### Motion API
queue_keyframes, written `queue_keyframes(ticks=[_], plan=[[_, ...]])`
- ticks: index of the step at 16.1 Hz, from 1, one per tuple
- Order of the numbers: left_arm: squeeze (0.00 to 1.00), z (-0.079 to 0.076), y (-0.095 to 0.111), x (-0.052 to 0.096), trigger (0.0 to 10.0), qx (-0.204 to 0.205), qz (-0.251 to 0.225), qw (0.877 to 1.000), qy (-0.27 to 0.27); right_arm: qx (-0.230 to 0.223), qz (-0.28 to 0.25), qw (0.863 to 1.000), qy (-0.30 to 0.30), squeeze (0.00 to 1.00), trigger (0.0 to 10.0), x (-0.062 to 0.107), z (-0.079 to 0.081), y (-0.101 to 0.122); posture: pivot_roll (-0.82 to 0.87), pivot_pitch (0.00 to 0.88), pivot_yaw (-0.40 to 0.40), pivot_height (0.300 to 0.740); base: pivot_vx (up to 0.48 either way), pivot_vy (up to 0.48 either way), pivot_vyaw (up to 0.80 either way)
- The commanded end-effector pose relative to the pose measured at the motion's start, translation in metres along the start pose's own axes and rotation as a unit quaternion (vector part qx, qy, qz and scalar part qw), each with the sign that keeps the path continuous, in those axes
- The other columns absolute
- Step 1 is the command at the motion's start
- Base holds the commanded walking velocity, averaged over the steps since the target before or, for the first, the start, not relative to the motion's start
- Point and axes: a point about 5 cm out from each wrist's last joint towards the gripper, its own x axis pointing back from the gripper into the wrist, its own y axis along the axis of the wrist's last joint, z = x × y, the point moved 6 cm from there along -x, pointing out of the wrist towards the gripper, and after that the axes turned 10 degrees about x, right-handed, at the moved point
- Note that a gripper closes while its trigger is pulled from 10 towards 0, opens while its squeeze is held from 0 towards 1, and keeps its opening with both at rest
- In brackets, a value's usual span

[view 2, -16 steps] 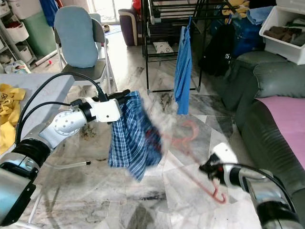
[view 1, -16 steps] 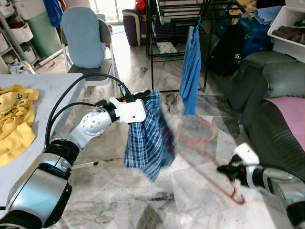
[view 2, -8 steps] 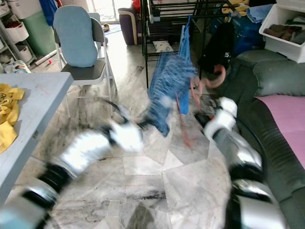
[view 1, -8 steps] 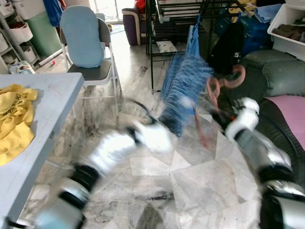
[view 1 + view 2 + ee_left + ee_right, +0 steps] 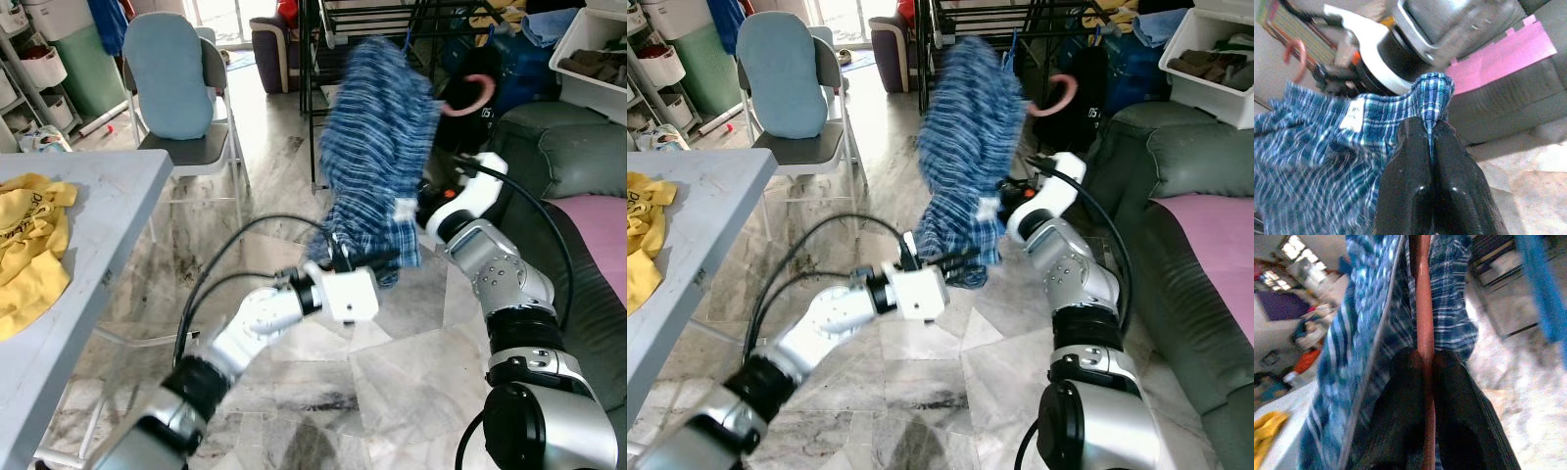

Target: Hang hanger

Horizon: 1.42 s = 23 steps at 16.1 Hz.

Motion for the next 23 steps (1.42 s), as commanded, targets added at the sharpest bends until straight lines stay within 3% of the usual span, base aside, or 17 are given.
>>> queue_keyframes(ticks=[1, 2, 3, 4, 9, 10, 14, 15, 16, 18, 19, 23], plan=[[0.00, -0.009, -0.002, 0.001, 10.0, 0.014, 0.006, 1.000, -0.014, 0.086, -0.032, 0.996, 0.012, 0.00, 10.0, 0.002, 0.006, 0.016, -0.09, 0.000, 0.004, 0.740, 0.000, 0.000, 0.00], [0.00, -0.013, -0.009, 0.004, 10.0, 0.048, 0.018, 0.999, -0.014, 0.124, -0.035, 0.991, 0.031, 0.00, 10.0, 0.003, 0.015, 0.013, -0.09, 0.000, 0.005, 0.740, 0.000, 0.000, 0.00], [0.49, -0.011, -0.011, 0.005, 10.0, 0.054, 0.021, 0.998, -0.006, 0.142, -0.034, 0.988, 0.041, 0.00, 10.0, 0.004, 0.018, 0.011, -0.09, 0.000, 0.006, 0.740, 0.000, 0.000, 0.00], [1.00, -0.013, -0.017, 0.008, 10.0, 0.085, 0.032, 0.996, 0.000, 0.159, -0.038, 0.985, 0.056, 0.00, 10.0, 0.006, 0.025, 0.006, -0.09, 0.000, 0.011, 0.740, 0.000, 0.000, 0.00], [1.00, -0.042, -0.015, 0.007, 10.0, 0.121, 0.033, 0.992, -0.036, 0.174, -0.051, 0.982, 0.055, 0.00, 10.0, 0.010, 0.024, 0.001, -0.11, 0.000, 0.008, 0.740, 0.000, 0.000, 0.00], [1.00, -0.041, -0.013, 0.008, 10.0, 0.126, 0.029, 0.991, -0.030, 0.183, -0.051, 0.980, 0.063, 0.00, 10.0, 0.012, 0.024, 0.000, -0.11, 0.000, 0.011, 0.740, 0.000, 0.000, 0.00], [1.00, -0.024, -0.014, 0.020, 10.0, 0.173, 0.029, 0.984, 0.015, 0.222, -0.036, 0.972, 0.072, 0.00, 10.0, 0.019, 0.015, -0.013, -0.11, 0.000, 0.016, 0.740, 0.000, 0.000, 0.00], [1.00, -0.019, -0.018, 0.030, 10.0, 0.175, 0.034, 0.983, 0.030, 0.269, -0.016, 0.959, 0.084, 0.00, 10.0, 0.025, 0.012, -0.026, -0.11, 0.000, 0.016, 0.740, 0.000, 0.000, 0.00], [1.00, -0.016, -0.021, 0.035, 10.0, 0.174, 0.039, 0.983, 0.037, 0.285, -0.004, 0.954, 0.093, 0.00, 10.0, 0.028, 0.011, -0.032, -0.11, 0.000, 0.016, 0.740, 0.000, 0.000, 0.00], [1.00, -0.001, -0.030, 0.050, 10.0, 0.150, 0.056, 0.985, 0.059, 0.306, 0.016, 0.943, 0.129, 0.00, 10.0, 0.040, 0.009, -0.046, -0.11, 0.000, 0.013, 0.740, 0.000, 0.000, 0.00], [1.00, 0.016, -0.036, 0.062, 10.0, 0.124, 0.072, 0.987, 0.077, 0.322, 0.039, 0.933, 0.156, 0.00, 10.0, 0.054, 0.002, -0.058, -0.11, 0.000, 0.013, 0.740, 0.000, 0.000, 0.00], [1.00, 0.048, -0.037, 0.075, 10.0, 0.056, 0.090, 0.991, 0.086, 0.347, 0.088, 0.910, 0.207, 0.00, 10.0, 0.086, -0.016, -0.079, -0.10, 0.000, 0.014, 0.740, 0.000, 0.000, 0.00]])
